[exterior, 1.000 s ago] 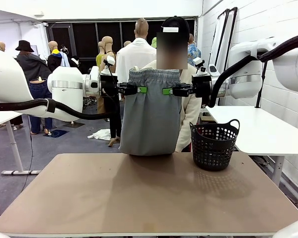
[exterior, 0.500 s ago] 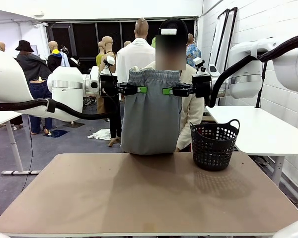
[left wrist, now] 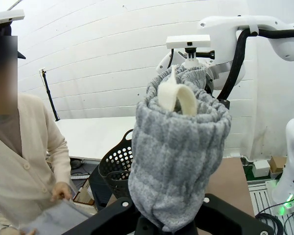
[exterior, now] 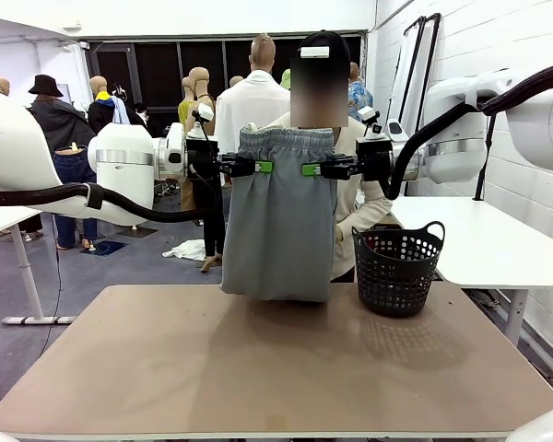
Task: Fold the training pants.
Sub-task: Release the ends of the Training pants and then grab the overlapped ends.
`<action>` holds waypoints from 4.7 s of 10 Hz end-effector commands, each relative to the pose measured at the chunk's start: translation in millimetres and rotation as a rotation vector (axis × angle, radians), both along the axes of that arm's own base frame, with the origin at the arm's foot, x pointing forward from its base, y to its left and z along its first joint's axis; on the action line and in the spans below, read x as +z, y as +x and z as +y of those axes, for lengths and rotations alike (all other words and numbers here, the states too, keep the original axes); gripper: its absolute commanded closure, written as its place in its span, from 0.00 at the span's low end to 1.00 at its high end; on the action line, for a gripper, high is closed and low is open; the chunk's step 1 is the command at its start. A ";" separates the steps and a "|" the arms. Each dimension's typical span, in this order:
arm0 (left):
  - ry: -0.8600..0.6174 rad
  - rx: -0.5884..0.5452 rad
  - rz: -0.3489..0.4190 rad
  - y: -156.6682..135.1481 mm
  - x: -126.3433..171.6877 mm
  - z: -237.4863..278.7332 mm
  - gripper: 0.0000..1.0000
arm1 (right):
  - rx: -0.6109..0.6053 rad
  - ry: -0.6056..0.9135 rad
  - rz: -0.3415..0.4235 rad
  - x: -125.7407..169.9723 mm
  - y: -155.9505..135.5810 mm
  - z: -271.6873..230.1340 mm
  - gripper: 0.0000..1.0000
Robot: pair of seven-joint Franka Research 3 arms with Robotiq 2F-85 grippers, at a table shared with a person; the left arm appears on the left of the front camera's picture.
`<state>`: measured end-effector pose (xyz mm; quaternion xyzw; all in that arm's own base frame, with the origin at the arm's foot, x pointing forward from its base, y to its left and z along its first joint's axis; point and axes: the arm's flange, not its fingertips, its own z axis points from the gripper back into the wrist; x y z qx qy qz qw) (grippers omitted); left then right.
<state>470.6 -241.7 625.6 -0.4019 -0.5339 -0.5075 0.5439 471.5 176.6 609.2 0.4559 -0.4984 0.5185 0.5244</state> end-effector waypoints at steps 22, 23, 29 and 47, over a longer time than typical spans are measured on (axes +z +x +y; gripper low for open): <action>-0.010 0.000 -0.020 -1.2 2.9 -0.3 1.00 | 0.014 0.010 0.001 0.6 -0.9 0.0 1.00; -0.010 0.000 -0.020 -1.2 2.9 -0.3 1.00 | 0.014 0.010 0.001 0.6 -0.9 0.0 1.00; -0.010 0.000 -0.020 -1.2 2.9 -0.3 1.00 | 0.014 0.010 0.001 0.6 -0.9 0.0 1.00; -0.010 0.000 -0.020 -1.2 2.9 -0.3 1.00 | 0.014 0.010 0.001 0.6 -0.9 0.0 1.00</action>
